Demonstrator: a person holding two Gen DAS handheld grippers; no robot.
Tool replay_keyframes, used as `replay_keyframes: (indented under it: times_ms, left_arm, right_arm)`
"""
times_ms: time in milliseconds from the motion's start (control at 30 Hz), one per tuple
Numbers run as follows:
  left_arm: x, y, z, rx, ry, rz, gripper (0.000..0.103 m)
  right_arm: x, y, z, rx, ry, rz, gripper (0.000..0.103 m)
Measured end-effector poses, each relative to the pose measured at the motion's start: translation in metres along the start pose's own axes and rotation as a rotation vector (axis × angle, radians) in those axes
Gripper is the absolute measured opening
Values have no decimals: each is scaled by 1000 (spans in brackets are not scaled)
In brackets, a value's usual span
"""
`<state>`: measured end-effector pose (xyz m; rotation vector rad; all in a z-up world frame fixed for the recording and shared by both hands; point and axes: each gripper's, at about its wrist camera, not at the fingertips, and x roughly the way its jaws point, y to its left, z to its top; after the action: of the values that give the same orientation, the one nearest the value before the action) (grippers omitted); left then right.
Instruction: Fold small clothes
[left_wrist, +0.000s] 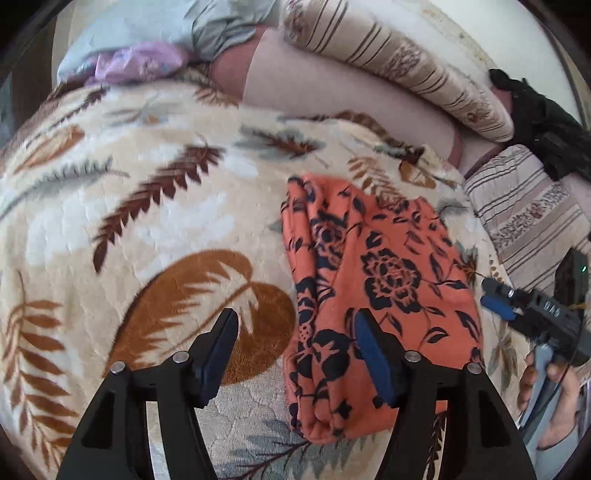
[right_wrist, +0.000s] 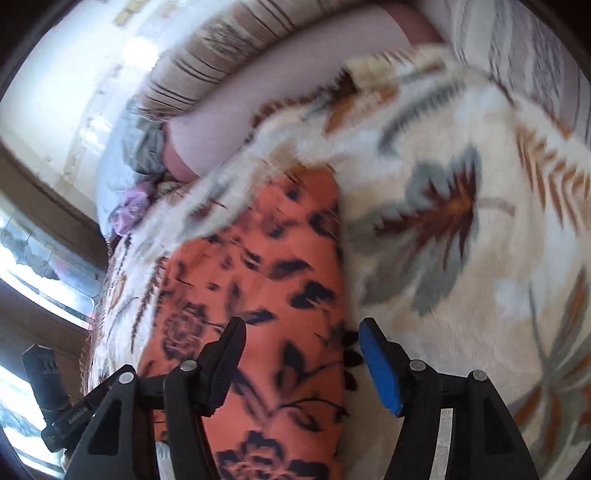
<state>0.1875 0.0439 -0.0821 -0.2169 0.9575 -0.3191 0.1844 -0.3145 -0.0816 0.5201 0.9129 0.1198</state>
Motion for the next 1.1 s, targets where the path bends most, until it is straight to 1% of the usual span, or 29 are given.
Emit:
replay_keyframes:
  times_ms: [33,100,133,167,200,233,267,300,333,367,433,500,567,600,633,667,700,767,833,933,1000,1033,1100]
  left_arm:
    - [-3,-1,-1,10,-9,3,66]
    - [3,-1,-7,32,10,48,66]
    - [9,-1,-12,42,33,67,66]
    - [18,0,-16,48,69,86,66]
    - [22,2,-20,41,84,87,66]
    - [22,4,-23,29,82,77,67]
    - [19,6,-25,24,76,75,67]
    - [17,6,-26,27,71,77,67]
    - [16,6,-26,34,66,81,67]
    - [15,5,-27,40,62,83,68]
    - [16,6,-28,41,61,88,72]
    - [17,7,-28,36,59,80,72]
    - [18,9,-29,28,57,77,74]
    - [20,11,-29,21,55,80,77]
    - [20,12,-30,13,55,83,80]
    - [21,13,-29,7,55,78,80]
    - [20,14,-29,4,60,79,80]
    - [17,14,-29,8,58,87,80]
    - [15,12,-28,10,60,99,80]
    - [3,5,-29,3,52,102,80]
    - [-8,-1,-32,2,36,107,80]
    - [-15,-4,-34,1,24,108,80]
    - [-23,-8,-38,-9,19,117,80]
  right_arm:
    - [-9,14,3,-32,-28,26,67]
    - [-19,38,9,-88,-44,107,68]
    - [-19,49,8,-116,-42,143,73]
    - [-14,56,7,-137,-24,167,81]
    - [2,61,2,-150,20,174,83]
    - [19,59,-1,-138,72,152,83]
    - [40,50,-4,-92,140,98,82]
    - [54,43,-7,-41,174,72,81]
    - [54,44,-7,-39,149,80,81]
    - [50,51,-4,-66,130,66,81]
    - [46,68,6,-114,98,42,83]
    - [42,80,17,-149,69,41,83]
    - [56,78,35,-134,54,20,84]
    - [61,68,37,-120,60,-10,86]
    - [79,59,44,-80,102,-61,86]
    - [96,43,45,-10,165,-86,87]
    - [96,35,44,31,157,-70,87]
    - [78,48,41,-8,102,-64,86]
    - [61,61,34,-51,81,-69,86]
    - [27,83,9,-142,41,-78,86]
    - [7,91,-15,-182,42,-67,86]
    - [0,96,-28,-210,52,-42,87]
    - [-3,98,-51,-262,79,-11,87]
